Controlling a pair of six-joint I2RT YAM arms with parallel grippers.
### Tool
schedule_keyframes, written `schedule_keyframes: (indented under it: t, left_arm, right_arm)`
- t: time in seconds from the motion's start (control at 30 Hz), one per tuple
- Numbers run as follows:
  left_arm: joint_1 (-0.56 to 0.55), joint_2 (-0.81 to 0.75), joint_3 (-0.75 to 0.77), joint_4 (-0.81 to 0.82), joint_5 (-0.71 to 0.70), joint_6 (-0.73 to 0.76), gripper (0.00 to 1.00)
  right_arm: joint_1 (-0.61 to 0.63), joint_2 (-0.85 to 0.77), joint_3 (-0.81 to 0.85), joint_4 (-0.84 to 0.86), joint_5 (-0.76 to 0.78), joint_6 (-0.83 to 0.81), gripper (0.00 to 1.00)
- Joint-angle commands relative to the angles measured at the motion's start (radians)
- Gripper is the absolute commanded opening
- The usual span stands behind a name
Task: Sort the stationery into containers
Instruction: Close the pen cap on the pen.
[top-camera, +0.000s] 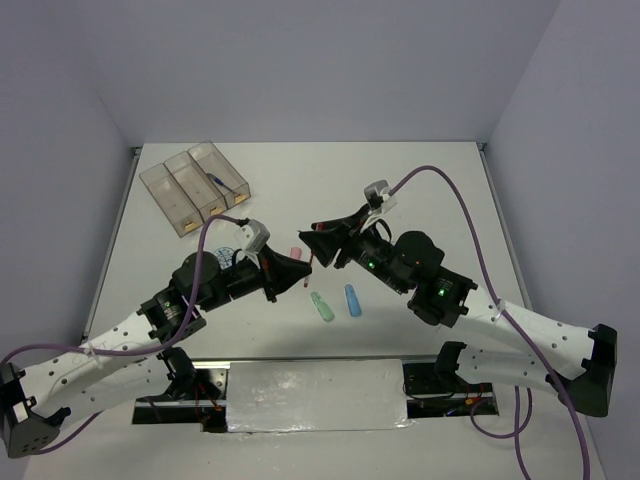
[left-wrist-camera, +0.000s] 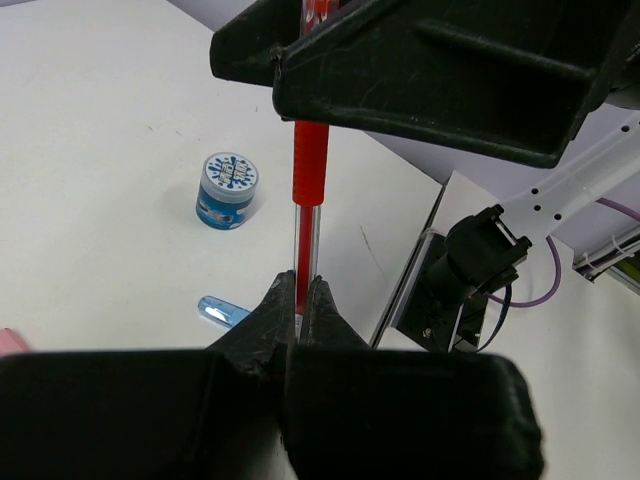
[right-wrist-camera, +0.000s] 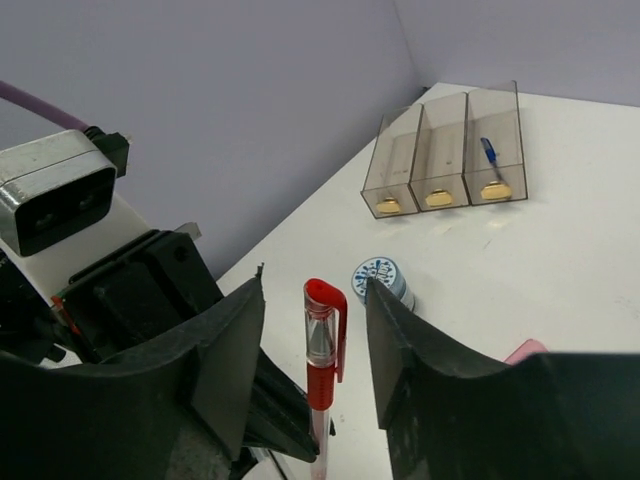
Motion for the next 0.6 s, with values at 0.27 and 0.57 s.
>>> schedule_keyframes:
  t: [0.27,0.57]
  left_arm:
    - [-0.002,-0.006,0.014,0.02,0.007,0.035,0.0]
    - [-0.001,-0.009,0.011,0.012,0.008,0.04,0.0]
  right_arm:
    - [-0.003,-0.018,0.039,0.014,-0.03,-0.024,0.62]
    - [-0.019,-0.013,0.038,0.026,-0.022,-0.018,0.49]
